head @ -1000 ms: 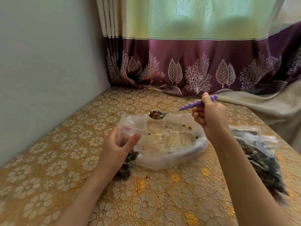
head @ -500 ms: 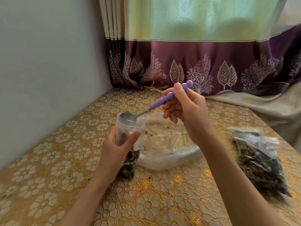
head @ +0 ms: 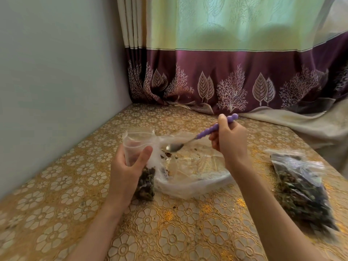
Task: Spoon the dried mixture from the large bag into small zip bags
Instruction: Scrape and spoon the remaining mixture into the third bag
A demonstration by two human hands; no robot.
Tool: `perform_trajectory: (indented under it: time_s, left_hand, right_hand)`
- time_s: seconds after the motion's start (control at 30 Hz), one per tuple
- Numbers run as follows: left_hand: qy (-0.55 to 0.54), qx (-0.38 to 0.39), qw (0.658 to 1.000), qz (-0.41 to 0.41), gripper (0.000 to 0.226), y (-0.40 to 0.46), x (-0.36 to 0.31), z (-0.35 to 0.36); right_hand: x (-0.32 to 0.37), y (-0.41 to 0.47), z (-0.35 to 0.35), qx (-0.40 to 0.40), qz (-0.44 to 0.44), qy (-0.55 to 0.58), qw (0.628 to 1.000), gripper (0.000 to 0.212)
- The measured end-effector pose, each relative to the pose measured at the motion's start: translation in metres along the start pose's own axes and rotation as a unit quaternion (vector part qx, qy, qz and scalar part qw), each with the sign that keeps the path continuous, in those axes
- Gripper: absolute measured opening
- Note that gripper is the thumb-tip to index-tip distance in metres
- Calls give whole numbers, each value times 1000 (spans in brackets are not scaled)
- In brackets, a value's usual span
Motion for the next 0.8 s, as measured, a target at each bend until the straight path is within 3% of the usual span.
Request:
perform_trajectory:
  time_s: [0.1, 0.2, 0.63, 0.8]
  left_hand:
    - [1, -4, 1000, 3, 35, 2, 0, -1]
    - [5, -4, 1000, 1, 35, 4, 4, -3]
    - [33, -11, 999, -16, 45, 10, 19, -6]
    - [65, -1, 997, -40, 54, 11, 29, -5]
  right_hand:
    - [-1, -4, 7, 22, -109, -146, 983, 42]
    - [-4, -8, 17, 68, -154, -220, 961, 42]
    - [-16, -5, 20, 107, -108, -170, 974, 42]
    - [-10, -3, 13, 75, -144, -170, 972, 44]
Point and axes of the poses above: each hand's wrist, its own y-axis towards the middle knuckle, its own z-axis out of the palm, x = y × z, the point moved 6 cm from there along y, towards the middle knuckle, and after that the axes turned 10 degrees about -x, right-handed, at the moved point
